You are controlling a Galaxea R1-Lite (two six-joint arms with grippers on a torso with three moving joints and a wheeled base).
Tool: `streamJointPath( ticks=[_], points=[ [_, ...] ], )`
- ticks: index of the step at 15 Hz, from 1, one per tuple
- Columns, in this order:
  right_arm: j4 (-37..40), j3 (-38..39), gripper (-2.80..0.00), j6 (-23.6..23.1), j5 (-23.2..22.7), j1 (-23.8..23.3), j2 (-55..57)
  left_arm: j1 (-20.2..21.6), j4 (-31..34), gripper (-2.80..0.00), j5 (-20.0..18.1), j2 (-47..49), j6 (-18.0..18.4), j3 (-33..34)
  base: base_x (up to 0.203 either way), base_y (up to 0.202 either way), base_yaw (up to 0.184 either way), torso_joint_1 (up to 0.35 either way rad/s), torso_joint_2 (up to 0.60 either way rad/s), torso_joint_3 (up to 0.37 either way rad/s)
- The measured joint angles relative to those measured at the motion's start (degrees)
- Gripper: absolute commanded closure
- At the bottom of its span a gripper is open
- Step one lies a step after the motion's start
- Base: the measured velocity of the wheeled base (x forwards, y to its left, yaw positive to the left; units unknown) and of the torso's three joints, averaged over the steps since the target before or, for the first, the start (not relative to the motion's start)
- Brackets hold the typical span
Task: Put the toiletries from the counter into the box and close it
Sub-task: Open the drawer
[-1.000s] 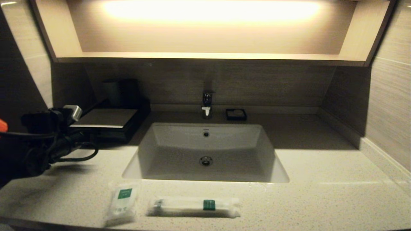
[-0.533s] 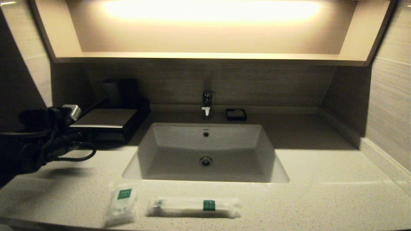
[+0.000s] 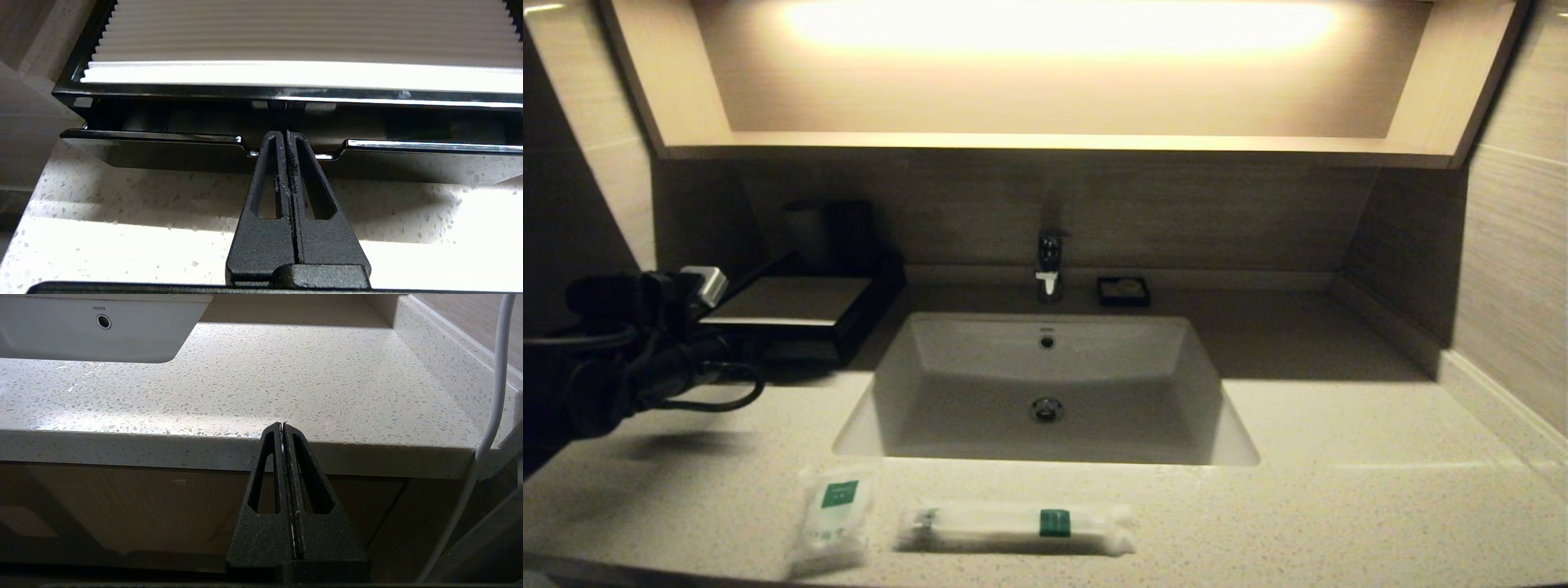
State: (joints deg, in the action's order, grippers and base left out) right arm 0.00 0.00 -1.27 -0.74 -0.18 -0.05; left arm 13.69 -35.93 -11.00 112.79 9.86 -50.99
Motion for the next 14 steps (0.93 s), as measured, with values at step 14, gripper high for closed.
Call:
streamJointPath(
  ticks=[14],
  points=[
    [0.0,0.0,0.0,0.0,0.0,0.0,0.0,0.7,12.4,0.0,0.0,-4.5,3.9,0.3,0.0,0.0,0.0,0.0,0.0,0.0]
  ],
)
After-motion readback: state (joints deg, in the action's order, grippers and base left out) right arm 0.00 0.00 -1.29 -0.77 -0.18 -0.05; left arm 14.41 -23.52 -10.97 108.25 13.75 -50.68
